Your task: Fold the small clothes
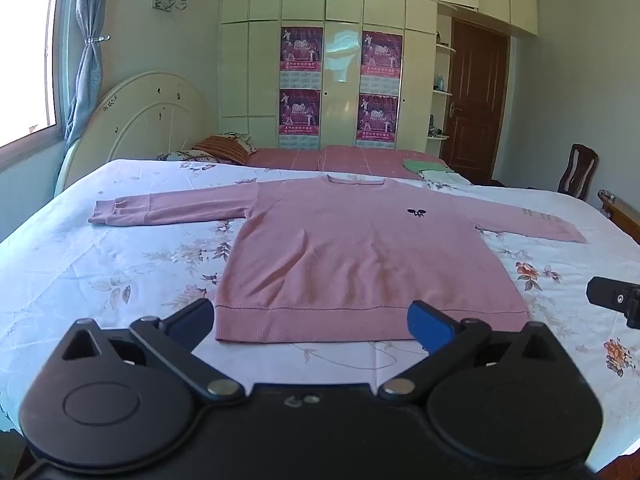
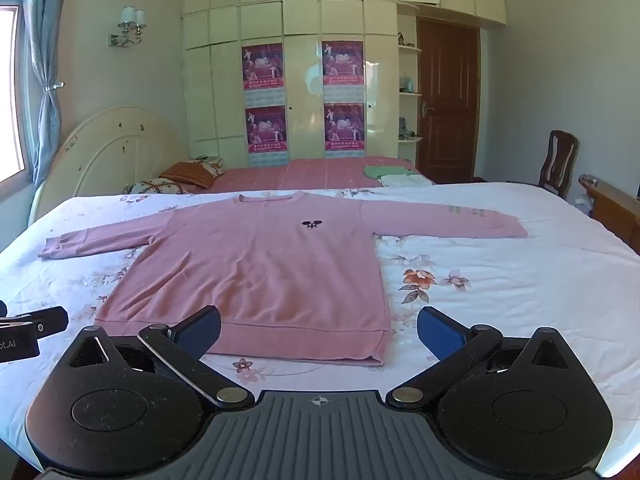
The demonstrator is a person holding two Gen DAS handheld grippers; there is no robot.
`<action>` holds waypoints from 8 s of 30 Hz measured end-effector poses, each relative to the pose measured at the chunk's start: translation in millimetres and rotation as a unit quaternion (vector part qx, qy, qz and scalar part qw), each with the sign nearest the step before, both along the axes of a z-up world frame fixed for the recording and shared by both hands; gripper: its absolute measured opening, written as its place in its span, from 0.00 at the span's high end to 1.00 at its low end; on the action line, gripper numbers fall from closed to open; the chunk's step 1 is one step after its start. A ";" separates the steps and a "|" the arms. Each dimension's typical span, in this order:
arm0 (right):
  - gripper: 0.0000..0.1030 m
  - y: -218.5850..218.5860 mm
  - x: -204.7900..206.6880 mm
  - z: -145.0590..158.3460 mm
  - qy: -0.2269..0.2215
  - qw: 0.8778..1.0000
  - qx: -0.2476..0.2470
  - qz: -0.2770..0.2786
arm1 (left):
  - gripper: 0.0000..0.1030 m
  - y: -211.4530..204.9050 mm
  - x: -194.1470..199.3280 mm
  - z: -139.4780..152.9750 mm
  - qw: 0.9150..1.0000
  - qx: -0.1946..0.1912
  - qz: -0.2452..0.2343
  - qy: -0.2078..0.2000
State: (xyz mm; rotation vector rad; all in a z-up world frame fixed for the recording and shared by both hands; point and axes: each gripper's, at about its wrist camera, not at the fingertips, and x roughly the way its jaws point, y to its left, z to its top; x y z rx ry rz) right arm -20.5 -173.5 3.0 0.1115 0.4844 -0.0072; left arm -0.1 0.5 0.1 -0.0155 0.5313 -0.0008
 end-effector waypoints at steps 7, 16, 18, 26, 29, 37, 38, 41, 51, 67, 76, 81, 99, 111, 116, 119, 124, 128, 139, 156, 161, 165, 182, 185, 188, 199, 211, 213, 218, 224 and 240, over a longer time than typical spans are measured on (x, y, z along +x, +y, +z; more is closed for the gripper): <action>0.00 1.2 1.0 2.0 -0.001 1.000 0.004 0.002 | 0.00 -0.8 0.2 0.1 1.000 0.006 -0.003 0.001; 0.00 -4.1 -3.1 2.7 0.001 1.000 0.000 -0.002 | 0.00 1.6 2.6 -4.5 1.000 0.000 -0.006 0.003; 0.00 -4.1 -3.7 2.7 0.001 1.000 -0.002 -0.003 | 0.00 2.0 2.7 -5.6 1.000 0.000 -0.007 0.003; 0.00 1.9 -3.8 1.7 0.003 1.000 -0.004 -0.008 | 0.00 0.5 3.8 -6.4 1.000 0.002 -0.010 0.007; 0.00 2.6 -4.0 1.9 0.003 1.000 -0.004 -0.007 | 0.00 0.3 3.9 -6.3 1.000 0.001 -0.010 0.007; 0.00 3.7 -1.5 -0.3 0.003 1.000 -0.004 -0.005 | 0.00 2.4 2.9 -5.2 1.000 0.001 -0.009 0.006; 0.00 3.8 -1.5 -0.3 0.004 1.000 -0.004 -0.005 | 0.00 2.5 2.9 -5.1 1.000 0.001 -0.009 0.006; 0.00 4.3 -1.1 -0.9 0.003 1.000 -0.004 -0.005 | 0.00 2.9 2.9 -4.8 1.000 0.000 -0.009 0.006; 0.00 7.2 1.2 -2.9 0.005 1.000 -0.005 -0.005 | 0.00 2.7 2.7 -4.4 1.000 0.000 -0.007 0.008; 0.00 10.0 3.4 -4.4 0.005 1.000 -0.006 -0.003 | 0.00 2.7 3.1 -4.2 1.000 0.000 -0.007 0.008; 0.00 12.3 5.8 -5.5 0.004 1.000 -0.008 -0.001 | 0.00 3.5 3.4 -3.6 1.000 0.001 -0.006 0.008; 0.00 13.7 7.2 -6.3 0.005 1.000 -0.008 0.002 | 0.00 5.5 3.8 -2.9 1.000 0.002 -0.006 0.009; 0.00 12.4 11.4 -9.6 0.009 1.000 -0.007 0.005 | 0.00 11.1 6.8 -3.5 1.000 -0.007 -0.008 0.016; 0.00 -29.5 39.6 -22.0 0.031 0.999 0.000 -0.038 | 0.00 -13.8 46.1 -20.9 0.999 0.023 0.014 0.029; 0.00 -58.4 75.3 -29.0 0.039 0.998 0.021 -0.039 | 0.00 -30.2 85.0 -27.0 0.998 0.051 0.008 0.028; 0.00 -83.0 103.6 -34.4 0.051 0.996 0.048 -0.045 | 0.00 -36.1 114.8 -26.0 0.999 0.020 -0.005 0.040; 0.00 -138.5 156.6 -39.4 0.050 0.993 0.069 -0.086 | 0.01 -43.1 185.6 -27.4 0.999 -0.020 -0.026 0.039; 0.00 -198.3 209.3 -49.9 0.049 0.986 0.115 -0.110 | 0.05 -58.8 248.0 -36.7 0.999 0.013 -0.014 0.045; 0.56 -334.2 309.5 -105.1 0.045 0.959 0.181 -0.212 | 0.06 -83.9 336.2 -57.4 0.997 0.047 0.013 0.065; 0.67 -457.5 331.0 -153.3 0.028 0.902 0.326 -0.283 | 0.23 -87.6 390.9 -84.8 0.993 0.007 -0.006 0.118; 0.95 -462.7 330.3 -146.5 0.037 0.908 0.300 -0.289 | 0.17 -70.3 393.9 -80.7 0.992 0.007 0.005 0.122; 0.95 -447.5 332.6 -127.5 0.037 0.930 0.232 -0.282 | 0.16 -45.4 397.0 -81.0 0.992 0.012 0.003 0.128; 0.95 -180.5 382.4 -74.1 0.031 0.988 0.143 -0.057 | 0.35 63.7 425.6 -89.1 0.992 -0.031 -0.014 0.119; 0.95 -108.1 403.6 -79.6 0.043 0.990 0.135 0.008 | 0.44 85.4 427.2 -92.4 0.990 -0.058 -0.021 0.130; 0.95 -43.6 415.6 -88.6 0.056 0.988 0.123 0.071 | 0.45 104.3 426.1 -93.9 0.989 -0.065 -0.018 0.130; 0.45 67.5 421.6 -127.4 0.065 0.984 0.065 0.153 | 0.38 113.7 439.2 -98.0 0.981 -0.134 -0.052 0.129; 0.45 -53.6 374.1 -106.5 0.045 0.982 0.183 -0.031 | 0.65 -18.6 528.2 -146.8 0.946 -0.201 -0.168 0.193; 0.45 -78.8 364.4 -105.3 0.050 0.975 0.209 -0.053 | 0.94 -28.5 535.0 -148.6 0.949 -0.187 -0.167 0.190; 0.45 -140.5 347.2 -118.7 0.055 0.947 0.299 -0.105 | 0.94 -12.4 525.9 -115.2 0.961 -0.177 -0.170 0.128; 0.45 -193.5 343.6 -136.9 0.052 0.890 0.435 -0.121 | 0.94 14.9 532.1 -121.4 0.968 -0.156 -0.132 0.148; 0.91 -218.0 378.5 -147.8 0.101 0.884 0.438 -0.128 | 0.94 -5.9 510.5 -99.2 0.985 -0.093 -0.144 0.037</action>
